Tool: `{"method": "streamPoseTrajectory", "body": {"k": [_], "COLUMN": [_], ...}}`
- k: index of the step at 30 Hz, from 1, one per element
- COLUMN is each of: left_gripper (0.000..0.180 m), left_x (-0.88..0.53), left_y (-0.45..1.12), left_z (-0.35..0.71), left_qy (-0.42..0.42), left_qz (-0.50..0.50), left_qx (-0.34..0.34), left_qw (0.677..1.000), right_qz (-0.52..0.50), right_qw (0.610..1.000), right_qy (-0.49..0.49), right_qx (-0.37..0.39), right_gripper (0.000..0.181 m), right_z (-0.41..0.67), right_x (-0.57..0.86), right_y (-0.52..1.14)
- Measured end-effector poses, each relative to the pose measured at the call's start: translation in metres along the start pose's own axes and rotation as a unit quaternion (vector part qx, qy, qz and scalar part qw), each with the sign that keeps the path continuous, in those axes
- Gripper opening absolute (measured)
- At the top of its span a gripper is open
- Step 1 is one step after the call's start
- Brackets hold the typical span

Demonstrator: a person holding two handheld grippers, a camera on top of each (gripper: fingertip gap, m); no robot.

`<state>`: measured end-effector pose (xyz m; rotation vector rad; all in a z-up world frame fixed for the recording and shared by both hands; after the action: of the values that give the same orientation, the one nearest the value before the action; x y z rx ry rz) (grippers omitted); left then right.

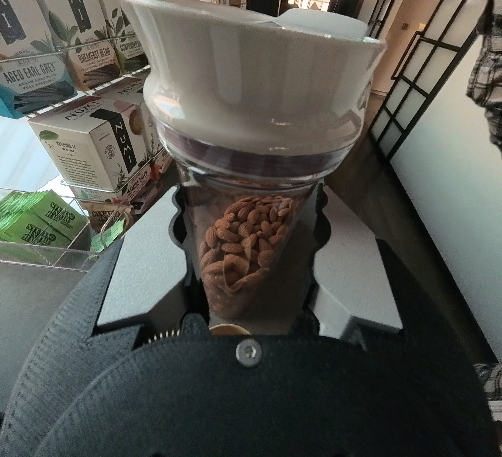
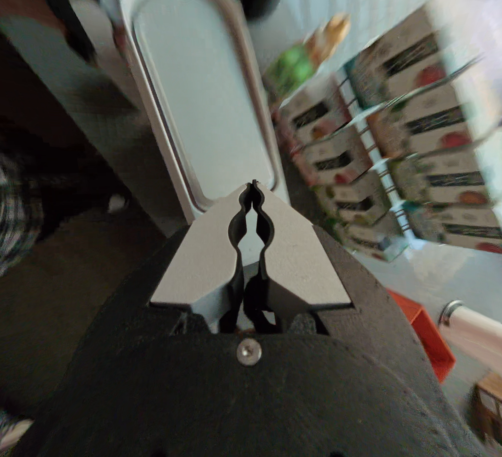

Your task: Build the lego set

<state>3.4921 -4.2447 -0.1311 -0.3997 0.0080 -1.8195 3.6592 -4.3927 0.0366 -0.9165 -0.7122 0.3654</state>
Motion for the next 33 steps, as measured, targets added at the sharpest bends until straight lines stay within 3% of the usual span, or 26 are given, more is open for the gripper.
{"method": "streamPoseTrajectory", "body": {"k": [2,10,13,17,22,26,31,33], "left_gripper": [0.095,0.094,0.095,0.096,0.096,0.106,0.110,0.114], "left_x": [0.000,-0.002,-0.003,-0.002,-0.003,-0.001,0.004,0.003], "left_y": [0.001,0.003,0.004,0.004,-0.004,-0.019,-0.042,-0.042], "left_z": [0.000,-0.001,0.000,0.000,0.009,0.022,0.044,0.042], "left_qy": [0.004,0.000,0.000,0.002,0.000,0.037,0.062,0.055], "left_qz": [0.001,-0.005,-0.005,-0.006,-0.008,0.026,0.030,0.029], "left_qx": [-0.001,0.001,-0.002,-0.006,0.008,-0.001,-0.004,-0.023], "left_qw": [1.000,1.000,1.000,1.000,1.000,0.999,0.998,0.998], "right_qz": [0.010,0.007,0.049,0.034,0.011,0.000,-0.019,-0.020], "right_qw": [0.997,1.000,0.997,0.997,1.000,0.991,0.952,0.943], "right_qy": [-0.003,0.002,-0.013,-0.001,-0.003,0.063,0.143,0.160], "right_qx": [-0.072,-0.001,-0.066,-0.074,0.007,0.116,0.270,0.292], "right_gripper": [0.000,0.000,0.000,0.000,0.000,0.001,0.047,0.077], "right_z": [-0.013,0.003,-0.005,-0.008,0.002,-0.030,-0.098,-0.124], "right_x": [-0.001,0.003,-0.008,-0.002,-0.001,0.004,-0.004,-0.010], "right_y": [0.034,0.004,0.037,0.033,0.005,-0.019,-0.035,-0.021]}}
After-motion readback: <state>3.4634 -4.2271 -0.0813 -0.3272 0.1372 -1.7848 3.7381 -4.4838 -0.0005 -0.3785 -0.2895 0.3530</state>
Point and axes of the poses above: each gripper's, where its closed fingertips meet, y out along the fingers, z out of its top, x = y × z across the jaws, the point moved 9 cm from there along -y, back along the fingers, and after that the axes turned 8 degrees about -y, right-handed, at the moved point
